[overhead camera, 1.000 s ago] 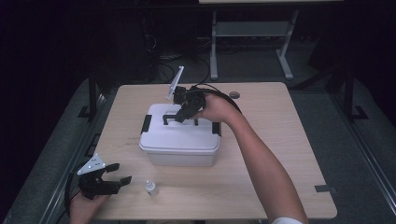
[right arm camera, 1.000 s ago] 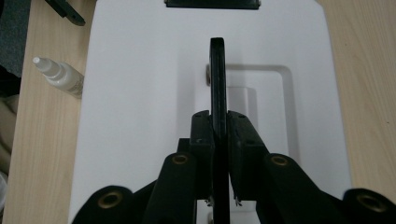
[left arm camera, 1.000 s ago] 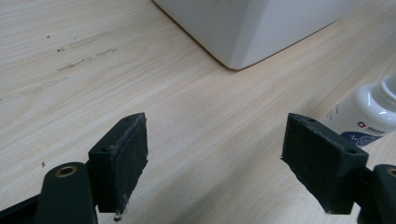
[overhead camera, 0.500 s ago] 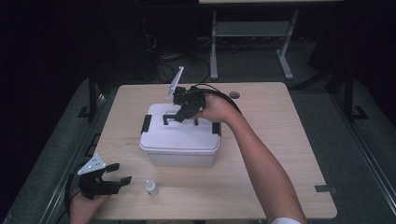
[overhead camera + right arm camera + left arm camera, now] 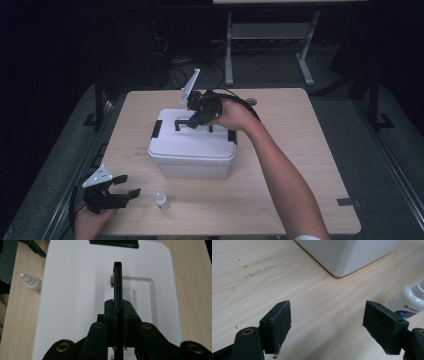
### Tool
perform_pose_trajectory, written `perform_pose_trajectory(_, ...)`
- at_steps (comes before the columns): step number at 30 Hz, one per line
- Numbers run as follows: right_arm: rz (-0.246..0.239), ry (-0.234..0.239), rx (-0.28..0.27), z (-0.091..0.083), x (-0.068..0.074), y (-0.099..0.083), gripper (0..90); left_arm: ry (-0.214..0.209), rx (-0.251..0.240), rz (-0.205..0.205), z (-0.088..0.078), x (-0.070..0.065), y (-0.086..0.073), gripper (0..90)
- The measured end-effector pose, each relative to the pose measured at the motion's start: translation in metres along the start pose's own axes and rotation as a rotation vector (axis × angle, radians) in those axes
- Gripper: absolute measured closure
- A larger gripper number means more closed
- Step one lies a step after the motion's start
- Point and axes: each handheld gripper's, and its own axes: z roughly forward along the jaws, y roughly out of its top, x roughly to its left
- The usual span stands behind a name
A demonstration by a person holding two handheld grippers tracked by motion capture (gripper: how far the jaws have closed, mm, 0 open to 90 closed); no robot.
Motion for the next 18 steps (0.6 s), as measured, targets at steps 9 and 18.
perform_pose_trajectory(9,-0.004,-0.019,-0.052,-0.016,0.003,-0.002,83.9,0.005,-0.004,-0.005,-0.001,0.0,0.0,22.4)
perform_pose_trajectory(18,-0.008,-0.038,-0.067,-0.037,0.011,-0.007,83.9,0.005,-0.005,-0.006,-0.002,0.0,-0.001,22.5)
